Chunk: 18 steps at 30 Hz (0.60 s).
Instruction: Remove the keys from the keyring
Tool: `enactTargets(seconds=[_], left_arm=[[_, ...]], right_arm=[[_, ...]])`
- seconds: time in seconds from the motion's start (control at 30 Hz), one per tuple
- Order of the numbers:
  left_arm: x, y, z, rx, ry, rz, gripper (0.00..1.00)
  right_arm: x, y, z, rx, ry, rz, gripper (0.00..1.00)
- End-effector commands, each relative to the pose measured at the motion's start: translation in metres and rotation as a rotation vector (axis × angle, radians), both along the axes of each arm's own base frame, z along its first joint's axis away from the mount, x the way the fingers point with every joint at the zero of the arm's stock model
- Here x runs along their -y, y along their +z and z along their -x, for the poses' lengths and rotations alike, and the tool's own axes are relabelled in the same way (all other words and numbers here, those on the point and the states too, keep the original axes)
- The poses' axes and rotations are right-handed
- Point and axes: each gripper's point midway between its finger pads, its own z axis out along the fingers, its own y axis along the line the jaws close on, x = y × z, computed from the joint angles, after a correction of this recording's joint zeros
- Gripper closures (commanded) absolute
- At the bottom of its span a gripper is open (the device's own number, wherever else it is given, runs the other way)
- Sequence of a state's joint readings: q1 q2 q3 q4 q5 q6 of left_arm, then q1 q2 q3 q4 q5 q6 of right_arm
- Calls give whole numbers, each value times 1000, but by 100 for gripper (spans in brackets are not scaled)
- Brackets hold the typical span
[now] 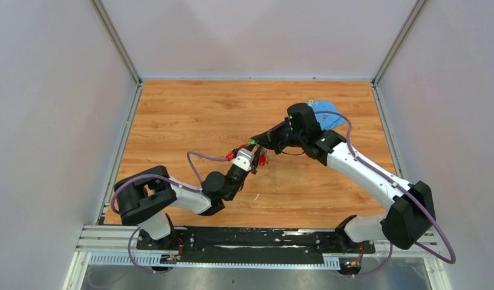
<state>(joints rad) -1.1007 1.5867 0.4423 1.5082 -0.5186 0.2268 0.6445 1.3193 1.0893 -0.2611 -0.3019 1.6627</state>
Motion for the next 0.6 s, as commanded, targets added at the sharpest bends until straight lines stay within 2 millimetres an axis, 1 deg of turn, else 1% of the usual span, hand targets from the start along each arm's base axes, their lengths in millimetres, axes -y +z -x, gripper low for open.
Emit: enactTargets(seconds=[0.0, 0.1, 0.23, 0.57], left_arm=[[0, 10, -6, 35, 22, 18, 72], [0, 7, -9, 25, 32, 20, 73], [-4, 2, -14, 6, 65, 21, 77], [-8, -6, -14, 11, 75, -21, 100]], right_arm=[[-7, 15, -4, 31, -12, -31, 99], [-7, 17, -3, 36, -13, -31, 99], [-8, 18, -1, 41, -10, -31, 99], [-9, 19, 1, 53, -3, -28, 99]])
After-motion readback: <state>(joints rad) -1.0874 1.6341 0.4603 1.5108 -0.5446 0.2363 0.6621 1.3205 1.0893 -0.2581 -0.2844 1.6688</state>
